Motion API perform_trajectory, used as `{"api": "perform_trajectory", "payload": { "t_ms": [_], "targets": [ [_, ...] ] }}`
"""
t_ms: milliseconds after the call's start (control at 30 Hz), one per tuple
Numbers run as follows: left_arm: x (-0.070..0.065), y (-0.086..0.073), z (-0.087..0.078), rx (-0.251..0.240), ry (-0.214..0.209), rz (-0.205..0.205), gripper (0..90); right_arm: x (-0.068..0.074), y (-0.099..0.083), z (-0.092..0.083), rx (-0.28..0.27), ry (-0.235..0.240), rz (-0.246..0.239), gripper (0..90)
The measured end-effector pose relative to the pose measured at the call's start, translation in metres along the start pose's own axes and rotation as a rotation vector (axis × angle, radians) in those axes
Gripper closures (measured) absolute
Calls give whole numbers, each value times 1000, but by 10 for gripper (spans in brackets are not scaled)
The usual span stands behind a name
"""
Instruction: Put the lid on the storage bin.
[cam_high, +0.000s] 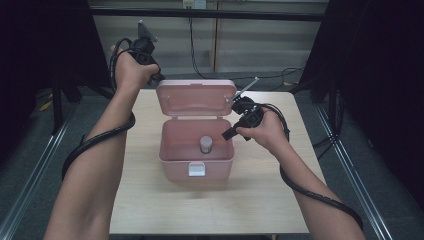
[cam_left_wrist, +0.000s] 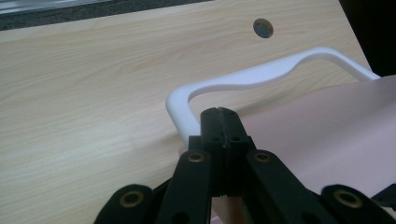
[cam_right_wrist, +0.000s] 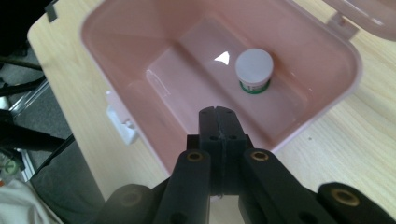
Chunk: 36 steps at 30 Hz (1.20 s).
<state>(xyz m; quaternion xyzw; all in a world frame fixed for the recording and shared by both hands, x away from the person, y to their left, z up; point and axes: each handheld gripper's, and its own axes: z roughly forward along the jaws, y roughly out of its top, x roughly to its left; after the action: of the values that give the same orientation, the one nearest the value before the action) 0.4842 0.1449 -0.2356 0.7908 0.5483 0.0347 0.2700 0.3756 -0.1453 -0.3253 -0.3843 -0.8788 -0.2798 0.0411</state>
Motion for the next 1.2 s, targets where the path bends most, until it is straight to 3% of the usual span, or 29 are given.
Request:
{"api": "perform_trajectory", "payload": {
  "t_ms": [200, 567, 1200],
  "targets": [
    [0, -7, 2, 9, -3, 0, 900, -3, -3, 3, -1, -5, 13, 900],
    [-4, -22, 3, 14, -18, 8, 900, 1, 0, -7, -18, -14, -1, 900],
    [-9, -37, 10, 37, -9, 17, 900, -1, -9, -13, -37, -18, -1, 900]
  ]
}}
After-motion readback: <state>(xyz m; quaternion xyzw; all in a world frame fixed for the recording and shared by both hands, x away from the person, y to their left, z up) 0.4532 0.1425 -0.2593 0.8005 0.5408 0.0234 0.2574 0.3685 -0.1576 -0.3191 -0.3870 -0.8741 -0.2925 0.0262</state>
